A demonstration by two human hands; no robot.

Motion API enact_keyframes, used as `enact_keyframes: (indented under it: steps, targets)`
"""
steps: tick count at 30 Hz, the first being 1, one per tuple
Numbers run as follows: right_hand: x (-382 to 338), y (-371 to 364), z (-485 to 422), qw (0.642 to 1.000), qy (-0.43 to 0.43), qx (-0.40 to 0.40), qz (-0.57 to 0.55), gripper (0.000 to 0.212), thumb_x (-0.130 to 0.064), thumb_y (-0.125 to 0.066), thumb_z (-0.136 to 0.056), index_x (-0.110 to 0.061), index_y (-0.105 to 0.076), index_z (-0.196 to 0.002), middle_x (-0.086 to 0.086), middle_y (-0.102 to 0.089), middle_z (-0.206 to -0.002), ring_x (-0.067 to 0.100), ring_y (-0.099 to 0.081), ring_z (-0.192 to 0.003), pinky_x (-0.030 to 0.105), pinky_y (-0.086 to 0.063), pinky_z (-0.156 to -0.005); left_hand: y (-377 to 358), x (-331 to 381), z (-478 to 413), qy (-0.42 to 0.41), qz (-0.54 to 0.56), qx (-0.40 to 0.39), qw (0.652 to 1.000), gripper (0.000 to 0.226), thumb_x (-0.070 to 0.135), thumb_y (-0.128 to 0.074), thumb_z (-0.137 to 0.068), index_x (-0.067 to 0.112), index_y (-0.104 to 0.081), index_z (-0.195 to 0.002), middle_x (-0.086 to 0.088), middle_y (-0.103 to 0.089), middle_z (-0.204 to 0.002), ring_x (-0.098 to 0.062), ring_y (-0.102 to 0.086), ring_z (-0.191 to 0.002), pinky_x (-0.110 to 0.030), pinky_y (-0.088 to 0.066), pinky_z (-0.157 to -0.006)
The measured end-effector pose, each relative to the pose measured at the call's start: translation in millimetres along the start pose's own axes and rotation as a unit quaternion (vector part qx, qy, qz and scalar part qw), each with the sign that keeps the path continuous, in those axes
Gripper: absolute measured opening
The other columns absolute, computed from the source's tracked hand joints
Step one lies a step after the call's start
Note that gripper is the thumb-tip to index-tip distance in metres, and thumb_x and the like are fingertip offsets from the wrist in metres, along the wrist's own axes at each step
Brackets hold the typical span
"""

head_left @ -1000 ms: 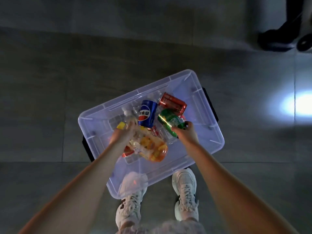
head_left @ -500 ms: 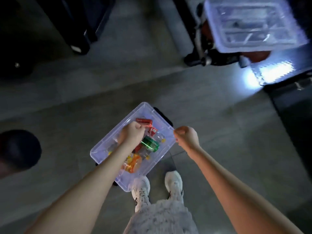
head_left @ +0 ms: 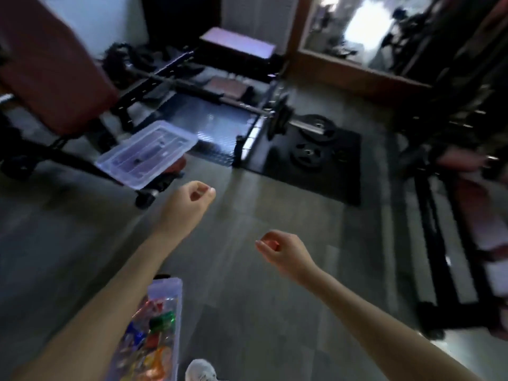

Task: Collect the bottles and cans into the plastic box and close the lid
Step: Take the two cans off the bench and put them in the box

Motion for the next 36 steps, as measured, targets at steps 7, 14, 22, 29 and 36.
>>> enact_keyframes:
  steps: [7,14,22,29,36]
  targets:
    - [132.1,178.7,185.3,0.983,-0.097,0.154,0.019,0.024,-0.037,-0.061,-0.086,-0.03,-0.051,-0.065,-0.014,-0.044,-0.055,0.013,-0.049,-0.065,0.026,-0.037,-0.063,-158.3,190.1,108.8,-0.148,-0.026,-0.154,0.977,0.018,0.029,-0.057,-0.088,0.021,-0.062,-0.073,0.001,-0.056,-0.058,-0.002,-0.05,-0.043,-0.026,-0.038,-0.055]
    - [295.2,278.6,325.5,0.918,-0.265,0.294,-0.02,0.027,-0.042,-0.062,-0.083,-0.024,-0.056,-0.063,-0.006,-0.056,-0.063,0.016,-0.054,-0.065,0.026,-0.037,-0.056,-351.2,316.3,200.9,-0.254,-0.04,-0.335,0.906,0.016,0.027,-0.056,-0.089,0.017,-0.067,-0.083,0.004,-0.06,-0.061,-0.001,-0.054,-0.05,-0.021,-0.041,-0.054]
    - [479.8,363.4,366.2,0.856,-0.4,0.326,-0.035,0.023,-0.035,-0.057,-0.086,-0.015,-0.065,-0.08,0.002,-0.065,-0.083,0.017,-0.052,-0.074,0.026,-0.036,-0.062,-585.9,403.7,227.5,-0.296,-0.059,-0.447,0.842,0.021,0.03,-0.057,-0.088,0.011,-0.067,-0.087,0.0,-0.062,-0.067,-0.013,-0.059,-0.062,-0.025,-0.044,-0.059]
    - [616.3,437.5,346.0,0.815,-0.468,0.337,-0.054,0.026,-0.038,-0.056,-0.086,-0.015,-0.067,-0.085,-0.001,-0.062,-0.08,0.02,-0.058,-0.08,0.026,-0.035,-0.063,-775.5,455.5,197.8,-0.305,-0.115,-0.481,0.814,0.024,0.031,-0.057,-0.087,0.01,-0.068,-0.089,-0.004,-0.065,-0.069,-0.014,-0.059,-0.062,-0.032,-0.049,-0.069]
    - [744.3,500.3,297.5,0.821,-0.485,0.292,-0.076,0.028,-0.044,-0.059,-0.084,-0.017,-0.063,-0.09,-0.003,-0.061,-0.082,0.022,-0.062,-0.089,0.027,-0.036,-0.065,-945.4,466.7,156.5,-0.268,-0.154,-0.479,0.821,0.023,0.033,-0.059,-0.084,0.012,-0.067,-0.085,0.002,-0.062,-0.073,-0.024,-0.065,-0.082,-0.036,-0.05,-0.077]
Point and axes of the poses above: each hand's wrist, its own z-axis away from the middle knuckle, its own y-axis out of the back of the hand, x = y × z, the point moved 7 cm from there along -z, towards the middle knuckle
